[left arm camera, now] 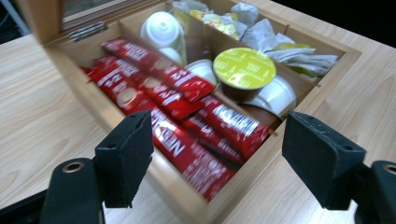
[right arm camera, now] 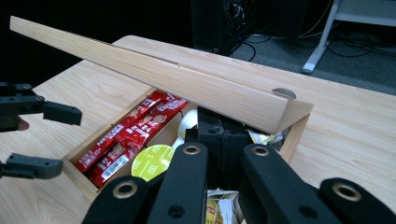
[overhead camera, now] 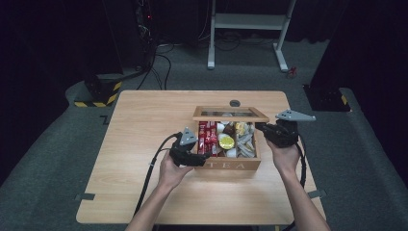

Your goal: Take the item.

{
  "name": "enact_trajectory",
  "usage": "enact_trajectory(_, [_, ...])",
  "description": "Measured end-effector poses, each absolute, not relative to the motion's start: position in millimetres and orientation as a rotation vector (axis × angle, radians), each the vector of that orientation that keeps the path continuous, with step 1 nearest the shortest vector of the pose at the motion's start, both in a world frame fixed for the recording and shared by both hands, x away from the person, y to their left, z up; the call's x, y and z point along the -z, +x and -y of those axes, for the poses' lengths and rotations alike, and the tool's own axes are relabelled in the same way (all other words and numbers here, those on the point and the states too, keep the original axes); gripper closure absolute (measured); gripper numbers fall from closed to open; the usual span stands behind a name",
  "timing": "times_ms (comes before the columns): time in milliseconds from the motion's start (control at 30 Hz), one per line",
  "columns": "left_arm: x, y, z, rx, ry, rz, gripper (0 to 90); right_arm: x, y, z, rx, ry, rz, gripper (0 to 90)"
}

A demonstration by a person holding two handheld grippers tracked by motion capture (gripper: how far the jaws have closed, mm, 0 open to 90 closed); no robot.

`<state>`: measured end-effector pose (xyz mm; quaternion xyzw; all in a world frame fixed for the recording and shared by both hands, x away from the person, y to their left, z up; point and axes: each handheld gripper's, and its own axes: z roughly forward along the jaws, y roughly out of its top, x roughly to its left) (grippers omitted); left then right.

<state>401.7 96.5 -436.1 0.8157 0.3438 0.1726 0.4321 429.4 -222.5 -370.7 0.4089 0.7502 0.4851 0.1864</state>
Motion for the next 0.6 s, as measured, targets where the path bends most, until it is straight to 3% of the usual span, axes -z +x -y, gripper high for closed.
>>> enact_trajectory(600, [433.7, 422.6, -45.8, -0.402, 2.086, -0.804, 25.0, 363.5, 436.6, 222.6, -1.389, 1.171, -2.099, 89.9])
